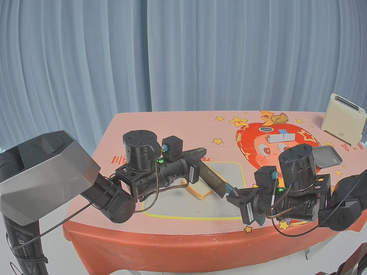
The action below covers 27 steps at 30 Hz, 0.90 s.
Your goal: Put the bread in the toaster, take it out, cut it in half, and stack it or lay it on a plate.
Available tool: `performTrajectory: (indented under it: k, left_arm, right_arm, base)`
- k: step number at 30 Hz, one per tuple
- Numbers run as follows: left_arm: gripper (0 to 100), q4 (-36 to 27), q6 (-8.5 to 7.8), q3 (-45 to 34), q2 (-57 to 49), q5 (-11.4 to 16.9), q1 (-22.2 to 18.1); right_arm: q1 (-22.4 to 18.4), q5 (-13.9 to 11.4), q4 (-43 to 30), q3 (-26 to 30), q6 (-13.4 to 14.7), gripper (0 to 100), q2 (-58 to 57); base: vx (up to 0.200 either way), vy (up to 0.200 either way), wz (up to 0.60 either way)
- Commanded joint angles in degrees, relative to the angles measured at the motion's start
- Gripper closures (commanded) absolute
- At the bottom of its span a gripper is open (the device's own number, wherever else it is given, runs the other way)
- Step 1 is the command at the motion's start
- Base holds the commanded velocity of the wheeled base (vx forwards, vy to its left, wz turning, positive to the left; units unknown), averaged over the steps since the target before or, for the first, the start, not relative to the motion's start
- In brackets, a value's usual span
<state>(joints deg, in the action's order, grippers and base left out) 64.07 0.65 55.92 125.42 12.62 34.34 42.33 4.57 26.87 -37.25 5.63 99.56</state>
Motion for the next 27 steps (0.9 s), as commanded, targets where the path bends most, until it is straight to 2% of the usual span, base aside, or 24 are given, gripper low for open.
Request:
performTrajectory:
  k: [1, 11, 27]
  left_arm:
    - [100, 0.0, -0.12, -1.25, -0.52, 0.04, 0.02]
    - [100, 2.37, 0.14, -4.5, 2.29, -0.84, 0.11]
    - [100, 3.25, 0.23, -1.95, 1.76, -1.63, 0.38]
  right_arm:
    - [0.04, 0.0, 0.11, -0.1, -0.01, 100, 0.02]
    - [0.13, 0.0, 0.91, -0.45, 0.08, 100, 0.11]
    - [-0.05, 0.17, -0.15, 0.08, -0.01, 100, 0.37]
  base:
    - [0.0, 0.0, 0.0]
    - [0.0, 0.0, 0.0]
    - [0.0, 0.0, 0.0]
